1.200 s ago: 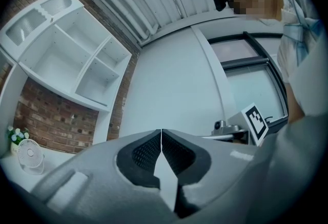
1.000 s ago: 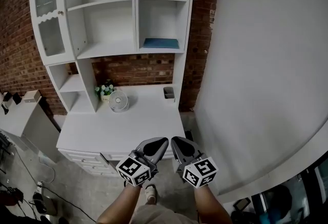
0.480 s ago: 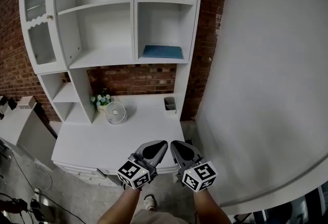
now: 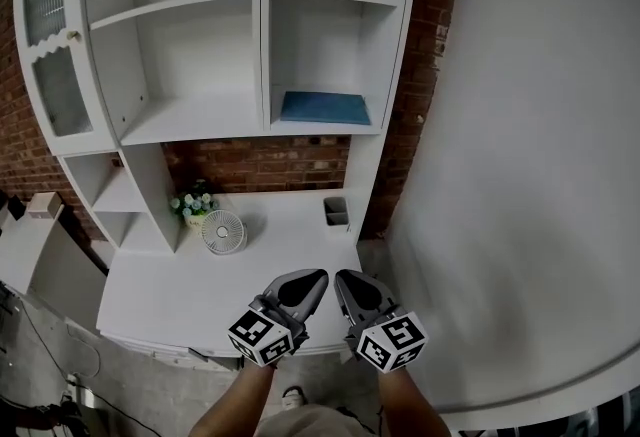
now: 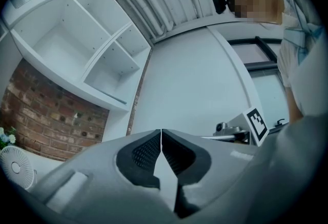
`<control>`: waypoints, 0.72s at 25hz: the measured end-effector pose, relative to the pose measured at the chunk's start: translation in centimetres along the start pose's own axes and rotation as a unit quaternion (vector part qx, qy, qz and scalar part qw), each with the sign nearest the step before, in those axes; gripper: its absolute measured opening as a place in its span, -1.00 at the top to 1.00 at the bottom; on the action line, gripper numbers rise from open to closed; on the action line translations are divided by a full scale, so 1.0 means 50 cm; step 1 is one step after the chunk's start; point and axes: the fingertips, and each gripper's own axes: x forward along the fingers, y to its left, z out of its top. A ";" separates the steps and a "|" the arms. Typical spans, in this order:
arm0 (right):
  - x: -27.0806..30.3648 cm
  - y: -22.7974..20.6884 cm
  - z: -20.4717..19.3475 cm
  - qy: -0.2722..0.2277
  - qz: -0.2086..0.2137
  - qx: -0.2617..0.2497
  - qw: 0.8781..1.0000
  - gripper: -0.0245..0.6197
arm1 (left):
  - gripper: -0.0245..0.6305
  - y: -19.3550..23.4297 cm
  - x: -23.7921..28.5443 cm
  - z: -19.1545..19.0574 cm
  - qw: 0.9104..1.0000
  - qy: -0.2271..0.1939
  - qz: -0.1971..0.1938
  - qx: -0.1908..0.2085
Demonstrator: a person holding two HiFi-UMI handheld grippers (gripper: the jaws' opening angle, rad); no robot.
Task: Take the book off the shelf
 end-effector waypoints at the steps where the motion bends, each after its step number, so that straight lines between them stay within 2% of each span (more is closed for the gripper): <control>1: 0.011 -0.004 0.002 -0.001 -0.001 0.000 1.000 0.87 | 0.89 0.011 0.004 0.004 1.000 -0.001 0.000 0.000; 18: 0.168 -0.028 0.031 -0.011 -0.002 -0.025 1.000 0.87 | 0.89 0.163 0.033 0.054 1.000 -0.013 -0.017 0.009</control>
